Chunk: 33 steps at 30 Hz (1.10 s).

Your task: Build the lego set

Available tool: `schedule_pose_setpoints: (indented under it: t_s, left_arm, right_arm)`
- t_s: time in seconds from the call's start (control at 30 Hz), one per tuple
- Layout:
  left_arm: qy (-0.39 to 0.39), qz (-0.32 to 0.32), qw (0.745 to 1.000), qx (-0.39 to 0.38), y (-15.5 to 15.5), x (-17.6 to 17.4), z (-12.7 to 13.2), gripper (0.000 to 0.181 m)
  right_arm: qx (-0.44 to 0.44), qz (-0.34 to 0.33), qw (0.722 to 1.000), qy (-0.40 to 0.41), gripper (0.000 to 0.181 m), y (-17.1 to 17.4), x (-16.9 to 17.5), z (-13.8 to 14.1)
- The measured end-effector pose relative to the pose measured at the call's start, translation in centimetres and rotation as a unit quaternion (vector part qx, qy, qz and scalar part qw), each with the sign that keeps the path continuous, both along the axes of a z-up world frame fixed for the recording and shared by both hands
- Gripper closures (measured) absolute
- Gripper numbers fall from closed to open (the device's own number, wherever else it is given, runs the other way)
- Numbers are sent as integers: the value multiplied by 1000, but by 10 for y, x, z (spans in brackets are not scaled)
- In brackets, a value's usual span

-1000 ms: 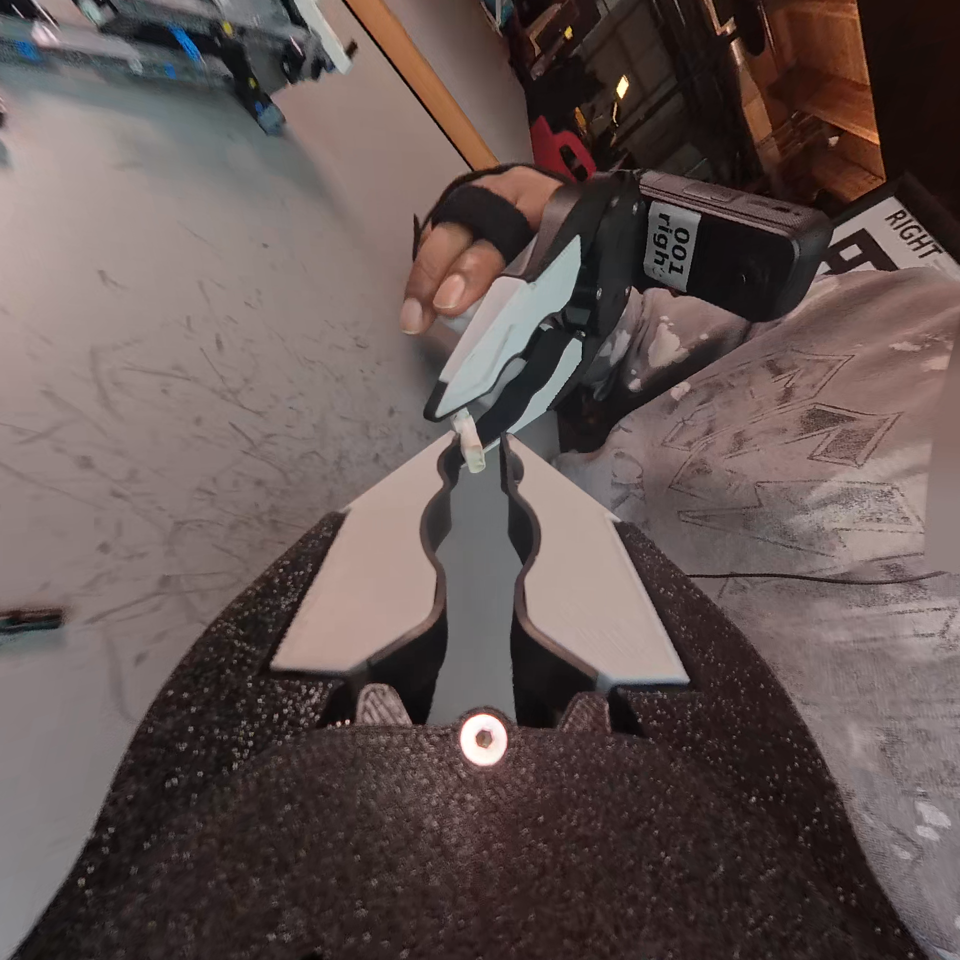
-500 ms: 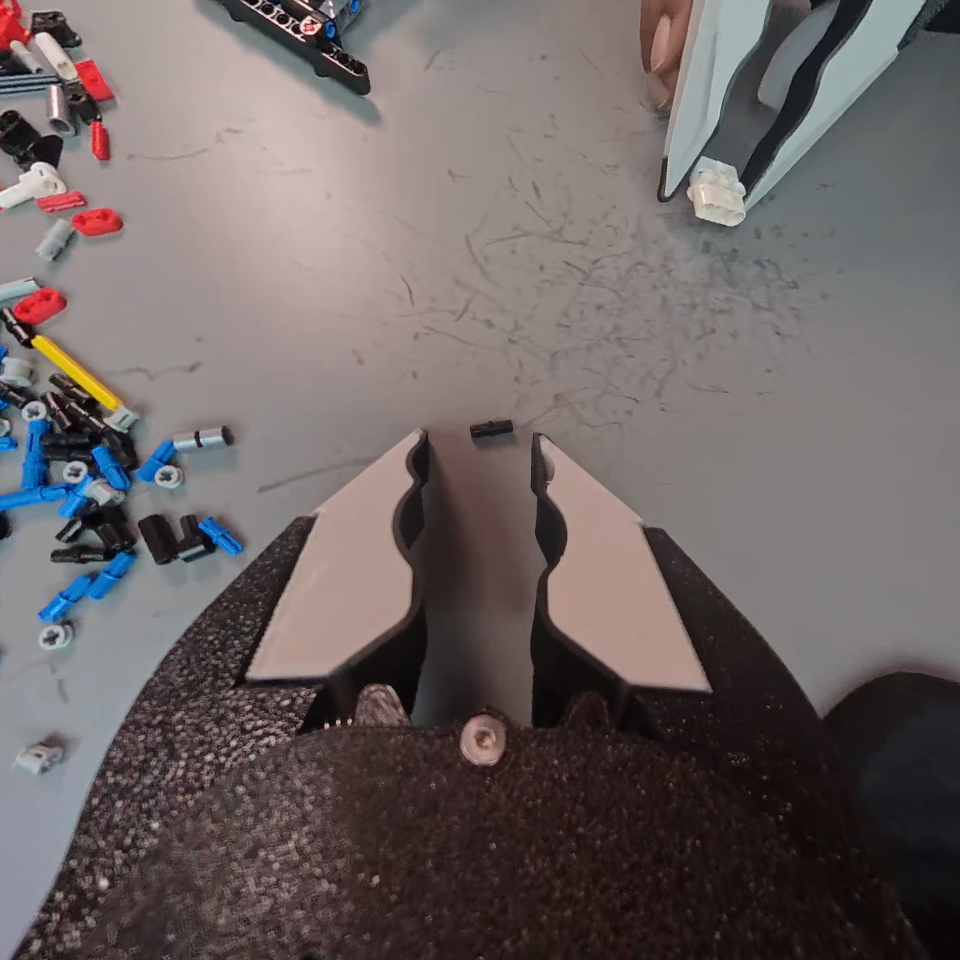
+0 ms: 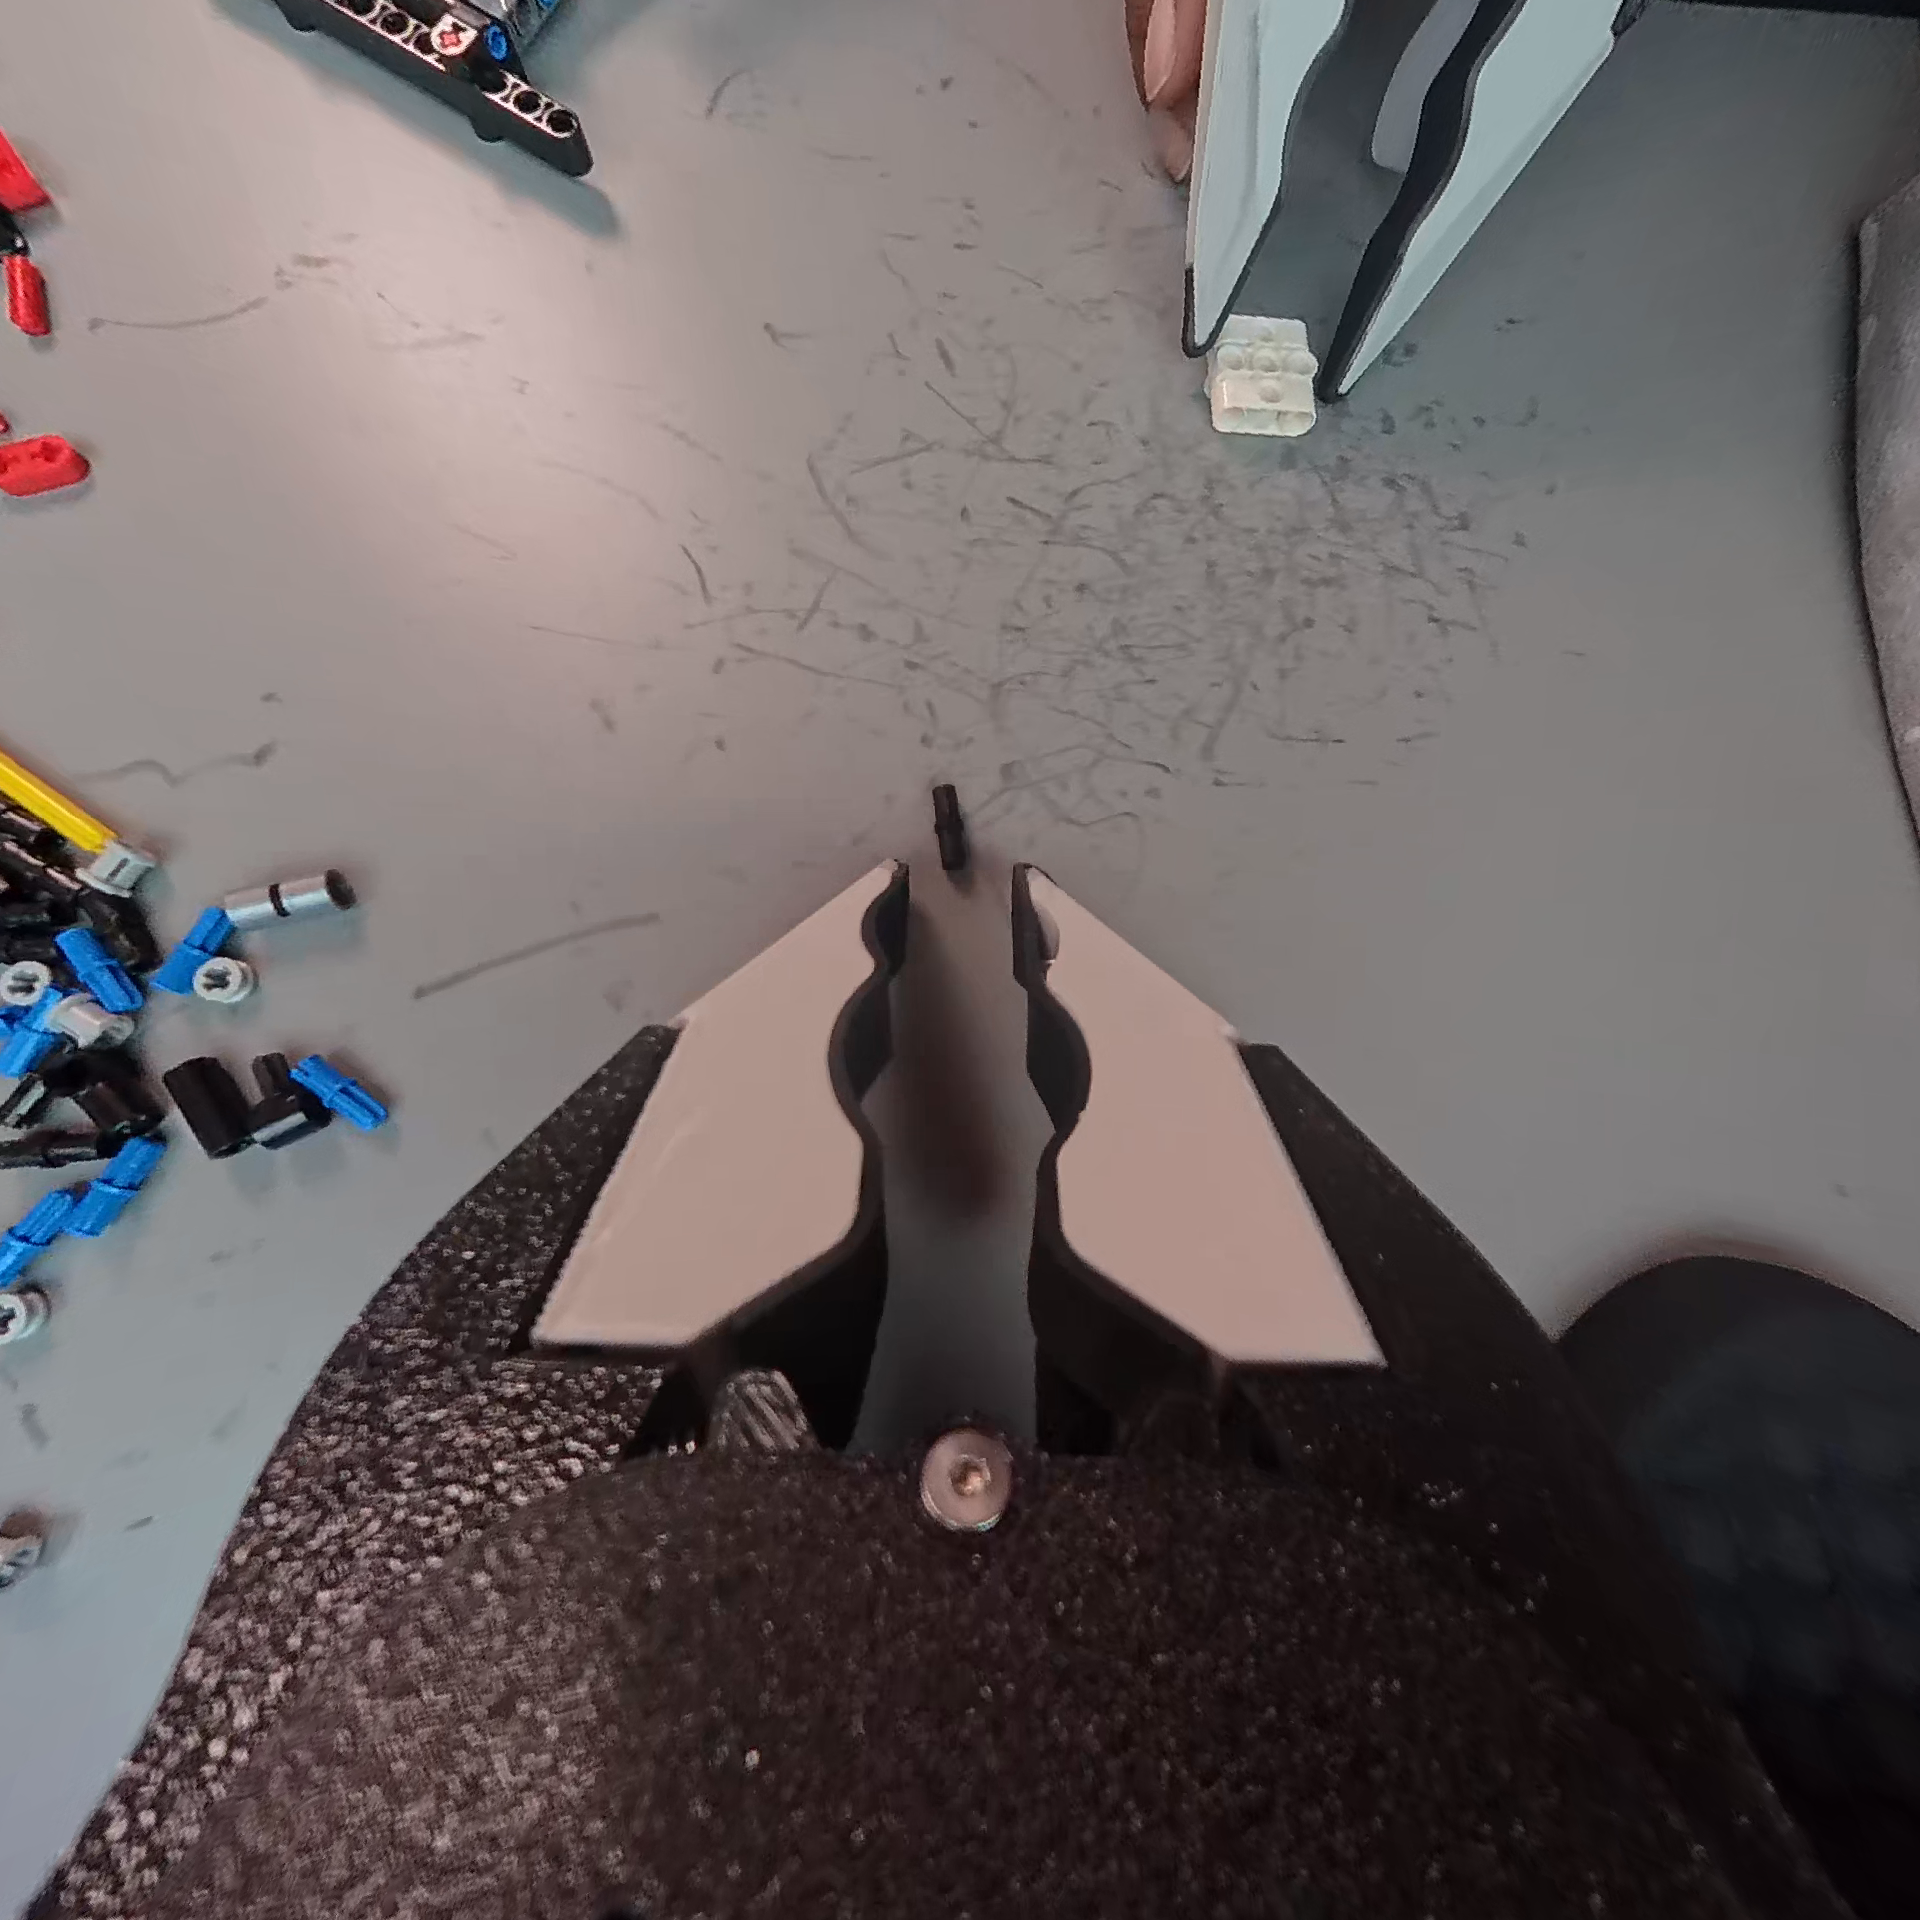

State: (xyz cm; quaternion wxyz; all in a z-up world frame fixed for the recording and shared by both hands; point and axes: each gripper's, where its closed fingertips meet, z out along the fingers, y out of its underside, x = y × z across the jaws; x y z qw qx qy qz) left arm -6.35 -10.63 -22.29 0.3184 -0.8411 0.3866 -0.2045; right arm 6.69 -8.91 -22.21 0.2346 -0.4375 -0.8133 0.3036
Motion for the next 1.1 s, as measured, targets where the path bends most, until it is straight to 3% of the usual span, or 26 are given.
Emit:
schedule_pose_setpoints:
  t_s: [0.4,0.53,0.7,1.1]
  left_arm:
    - [58,53,996,42,12,5,-3,178]
    - [3,19,999,32,0,47,5,178]
    - [3,-7,1000,20,-2,101,3,178]
    - [1,11,1000,20,6,113,-3,179]
  right_arm:
    - [4,-9,1000,7,152,4,3,0]
    - [-2,-8,1000,4,151,6,7,0]
    - [-9,-2,1000,-9,150,4,4,-1]
    - [-11,16,999,-28,159,-3,0,-2]
